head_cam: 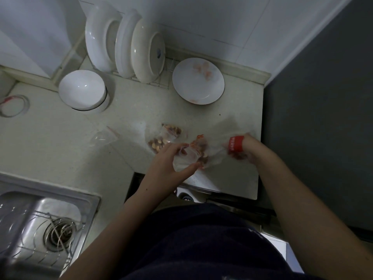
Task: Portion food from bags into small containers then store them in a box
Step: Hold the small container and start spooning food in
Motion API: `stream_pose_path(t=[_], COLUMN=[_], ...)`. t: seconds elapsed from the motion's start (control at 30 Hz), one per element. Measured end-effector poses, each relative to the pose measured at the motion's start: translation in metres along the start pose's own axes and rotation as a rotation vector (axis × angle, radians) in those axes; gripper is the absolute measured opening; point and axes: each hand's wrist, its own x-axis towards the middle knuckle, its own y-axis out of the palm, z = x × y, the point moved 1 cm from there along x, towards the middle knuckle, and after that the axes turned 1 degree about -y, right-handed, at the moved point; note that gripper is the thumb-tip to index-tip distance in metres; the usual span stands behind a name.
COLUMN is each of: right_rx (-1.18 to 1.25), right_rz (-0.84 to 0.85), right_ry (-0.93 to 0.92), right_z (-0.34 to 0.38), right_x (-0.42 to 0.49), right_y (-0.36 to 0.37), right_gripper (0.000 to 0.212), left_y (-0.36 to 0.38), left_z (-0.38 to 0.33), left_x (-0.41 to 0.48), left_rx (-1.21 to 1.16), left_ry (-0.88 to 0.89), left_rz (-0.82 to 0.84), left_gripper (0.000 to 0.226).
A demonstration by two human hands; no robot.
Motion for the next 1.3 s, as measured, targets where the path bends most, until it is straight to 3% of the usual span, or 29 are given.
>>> stream_pose_path(t=[0.13,0.37,0.47,0.6,0.73,1.0,1.13,1.3], right_rx=[0.260,0.622,0.641,0.482,0.480,0.620,0.661,0.704], right_rz=[0.129,0.218,0.176,-0.064,-0.181,-0.230,-0.201,-0.140], right_ry=[0.112,0.130,0.037,-0.068,-0.115,-0.273,-0.328,-0.370], right_z=[-0.013,-0.043,-0.044,-0.037,-0.028,-0.013,-0.005,0.003], right_x=[0.001,0.001,-0.006,-0.018,-0.031,-0.049,-0.060,-0.075], right_y=[-0.002,-0.007,-0.011,-0.018,-0.028,-0.042,-0.043,-0.042], right_gripper=[0.033,0.018,0.016,0.033,0.032,0.024,0.019,0.017], left_y=[0.002,0.005,0.010,0.016,0.019,0.022,0.017,0.012], left_z=[0.000,-0.002,0.000,0.003,-0.001,-0.002,-0.001,-0.006], left_x=[0.001,0.005,0.007,0.009,0.012,0.016,0.016,0.018], left_rx=[-0.001,0.021,0.036,0.036,-0.008,-0.034,-0.059,-0.091], left_ry=[0.008,-0.008,-0.007,0.025,0.036,0.043,-0.009,-0.027], left_rz=[0.017,0.048,0.041,0.008,0.011,0.082,0.075,0.061], left_gripper=[0.055,0.058,0.049,0.052,0.046,0.065,0.058,0.065])
